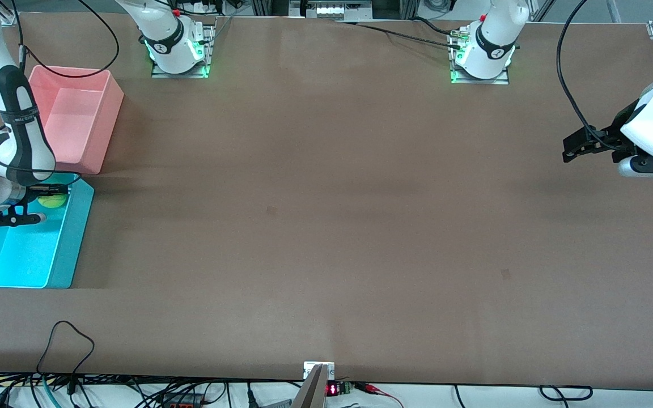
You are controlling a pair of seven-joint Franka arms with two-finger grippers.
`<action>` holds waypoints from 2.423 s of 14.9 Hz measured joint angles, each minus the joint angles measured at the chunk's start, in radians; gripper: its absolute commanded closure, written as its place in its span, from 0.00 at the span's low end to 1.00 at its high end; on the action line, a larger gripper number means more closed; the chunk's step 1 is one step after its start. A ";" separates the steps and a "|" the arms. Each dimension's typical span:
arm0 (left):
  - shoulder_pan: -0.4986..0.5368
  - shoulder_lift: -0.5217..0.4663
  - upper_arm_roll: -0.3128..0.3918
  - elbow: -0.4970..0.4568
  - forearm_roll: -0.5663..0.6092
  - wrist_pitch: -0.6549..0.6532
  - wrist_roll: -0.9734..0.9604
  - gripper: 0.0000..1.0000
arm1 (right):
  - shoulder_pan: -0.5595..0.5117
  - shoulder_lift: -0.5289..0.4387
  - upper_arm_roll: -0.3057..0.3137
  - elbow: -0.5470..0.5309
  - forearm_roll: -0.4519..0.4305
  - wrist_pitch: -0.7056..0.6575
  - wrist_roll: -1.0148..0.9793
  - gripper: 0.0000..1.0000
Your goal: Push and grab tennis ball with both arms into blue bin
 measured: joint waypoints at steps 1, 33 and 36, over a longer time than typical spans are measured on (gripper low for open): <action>0.001 0.000 0.000 0.000 0.000 0.000 0.000 0.00 | 0.000 0.000 0.000 0.000 0.000 0.000 -0.004 0.00; 0.009 0.000 0.000 0.000 0.000 0.000 0.000 0.00 | 0.235 -0.525 0.270 0.312 0.142 -0.641 0.291 0.00; 0.009 0.000 -0.002 0.000 0.000 0.000 0.000 0.00 | 0.235 -0.507 0.257 0.318 0.142 -0.640 0.291 0.00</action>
